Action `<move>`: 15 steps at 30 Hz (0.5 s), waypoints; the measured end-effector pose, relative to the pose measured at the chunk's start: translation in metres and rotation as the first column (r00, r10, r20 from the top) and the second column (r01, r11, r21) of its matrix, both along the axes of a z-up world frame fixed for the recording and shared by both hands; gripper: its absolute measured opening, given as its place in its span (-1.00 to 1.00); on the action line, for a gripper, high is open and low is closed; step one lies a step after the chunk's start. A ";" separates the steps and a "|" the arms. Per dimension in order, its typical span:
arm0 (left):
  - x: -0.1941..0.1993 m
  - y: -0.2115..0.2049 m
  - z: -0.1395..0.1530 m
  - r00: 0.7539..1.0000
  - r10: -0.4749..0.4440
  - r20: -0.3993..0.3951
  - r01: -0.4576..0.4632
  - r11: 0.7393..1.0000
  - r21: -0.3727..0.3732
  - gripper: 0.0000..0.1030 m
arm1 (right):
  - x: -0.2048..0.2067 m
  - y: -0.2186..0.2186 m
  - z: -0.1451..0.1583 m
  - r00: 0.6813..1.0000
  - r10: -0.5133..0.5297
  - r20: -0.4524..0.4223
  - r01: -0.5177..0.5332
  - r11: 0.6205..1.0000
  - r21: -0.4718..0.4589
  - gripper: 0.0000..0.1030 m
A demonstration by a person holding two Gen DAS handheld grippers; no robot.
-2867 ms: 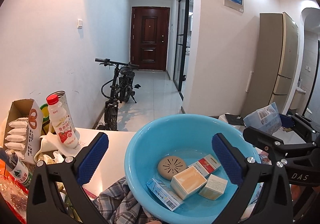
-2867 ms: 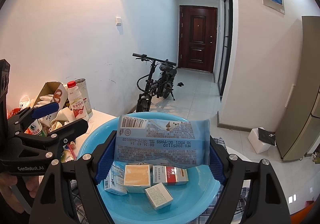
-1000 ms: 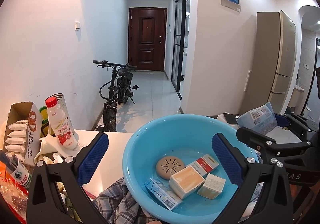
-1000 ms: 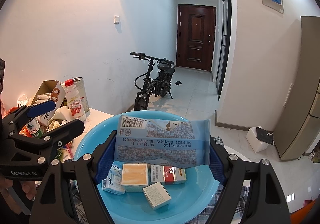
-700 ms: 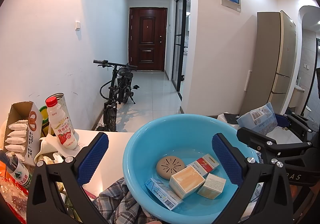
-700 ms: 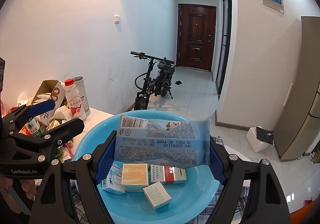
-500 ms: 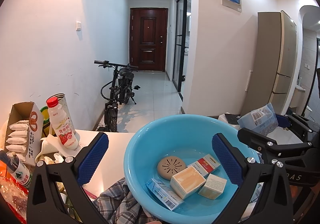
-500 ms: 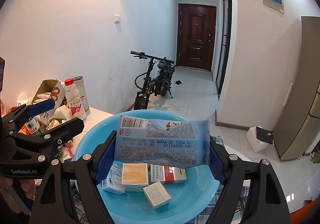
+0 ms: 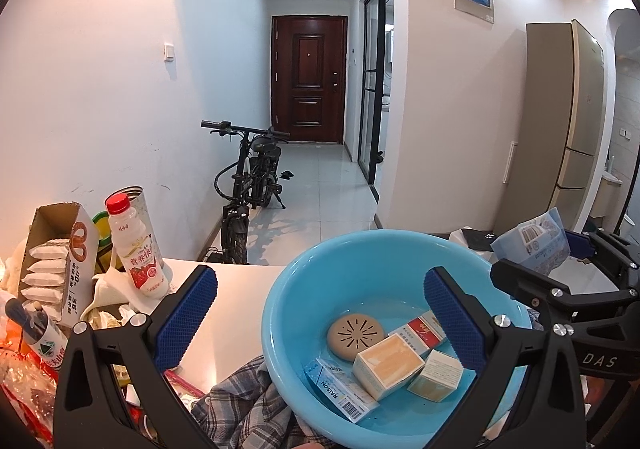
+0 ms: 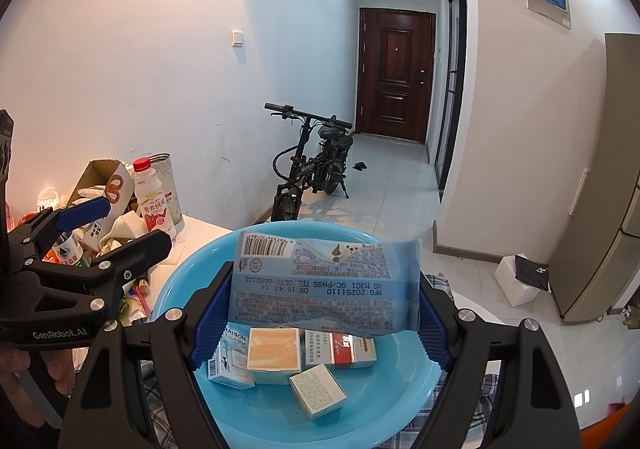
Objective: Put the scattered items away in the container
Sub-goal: 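Open the right tool to drop the wrapped packet into the basin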
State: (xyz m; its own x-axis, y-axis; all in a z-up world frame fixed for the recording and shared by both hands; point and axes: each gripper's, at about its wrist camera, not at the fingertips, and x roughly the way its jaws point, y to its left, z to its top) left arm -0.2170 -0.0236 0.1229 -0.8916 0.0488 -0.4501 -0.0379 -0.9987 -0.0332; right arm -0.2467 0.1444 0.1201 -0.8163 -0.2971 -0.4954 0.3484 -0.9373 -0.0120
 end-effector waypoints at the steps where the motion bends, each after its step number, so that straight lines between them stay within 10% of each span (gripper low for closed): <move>1: 0.000 0.000 0.000 1.000 -0.001 0.002 0.001 1.000 0.000 0.99 | 0.000 0.000 0.000 1.000 -0.001 0.000 0.001 1.000 0.001 0.59; 10: 0.000 0.000 0.001 1.000 0.001 0.000 -0.001 1.000 0.004 0.99 | 0.000 -0.001 0.000 1.000 -0.007 0.000 0.007 1.000 0.000 0.64; 15: 0.000 0.000 0.002 1.000 -0.003 0.001 0.003 1.000 0.013 0.99 | -0.001 0.000 -0.005 0.998 -0.057 -0.006 0.057 0.998 0.014 1.00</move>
State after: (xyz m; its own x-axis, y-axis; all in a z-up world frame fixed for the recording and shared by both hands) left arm -0.2165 -0.0239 0.1250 -0.8910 0.0573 -0.4504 -0.0409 -0.9981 -0.0459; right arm -0.2474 0.1446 0.1154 -0.8346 -0.2429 -0.4944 0.2945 -0.9552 -0.0277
